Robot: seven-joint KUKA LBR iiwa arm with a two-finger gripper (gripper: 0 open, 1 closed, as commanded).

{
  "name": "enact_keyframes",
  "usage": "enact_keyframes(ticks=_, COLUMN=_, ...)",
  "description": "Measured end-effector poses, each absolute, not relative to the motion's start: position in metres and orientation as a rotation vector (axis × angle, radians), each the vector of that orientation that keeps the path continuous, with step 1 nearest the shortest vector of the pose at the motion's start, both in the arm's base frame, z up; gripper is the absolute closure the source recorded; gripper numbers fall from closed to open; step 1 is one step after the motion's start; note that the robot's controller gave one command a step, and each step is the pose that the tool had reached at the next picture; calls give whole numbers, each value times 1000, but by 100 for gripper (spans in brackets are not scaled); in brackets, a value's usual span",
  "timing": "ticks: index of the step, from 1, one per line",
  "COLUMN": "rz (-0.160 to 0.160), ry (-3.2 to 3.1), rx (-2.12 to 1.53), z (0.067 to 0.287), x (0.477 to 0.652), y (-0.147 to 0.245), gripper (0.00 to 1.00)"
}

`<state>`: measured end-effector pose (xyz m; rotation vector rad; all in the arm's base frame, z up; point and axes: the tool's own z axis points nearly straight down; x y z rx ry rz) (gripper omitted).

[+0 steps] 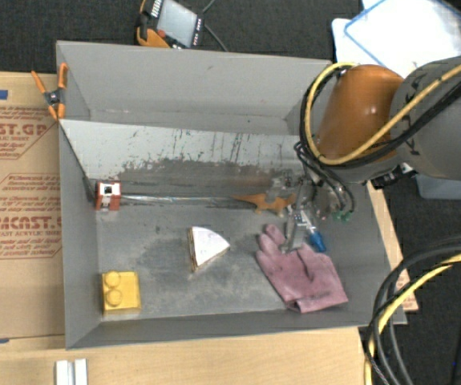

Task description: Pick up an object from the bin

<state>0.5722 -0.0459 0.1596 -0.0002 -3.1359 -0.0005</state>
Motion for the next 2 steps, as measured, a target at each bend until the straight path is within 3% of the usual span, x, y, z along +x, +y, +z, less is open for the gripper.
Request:
enact_keyframes(ticks=1, rz=1, ry=-3143, rx=1, z=164, x=574, y=-46, gripper=0)
enact_keyframes(ticks=2, rz=-2, ry=-3128, rx=-279, z=67, x=513, y=-67, gripper=0)
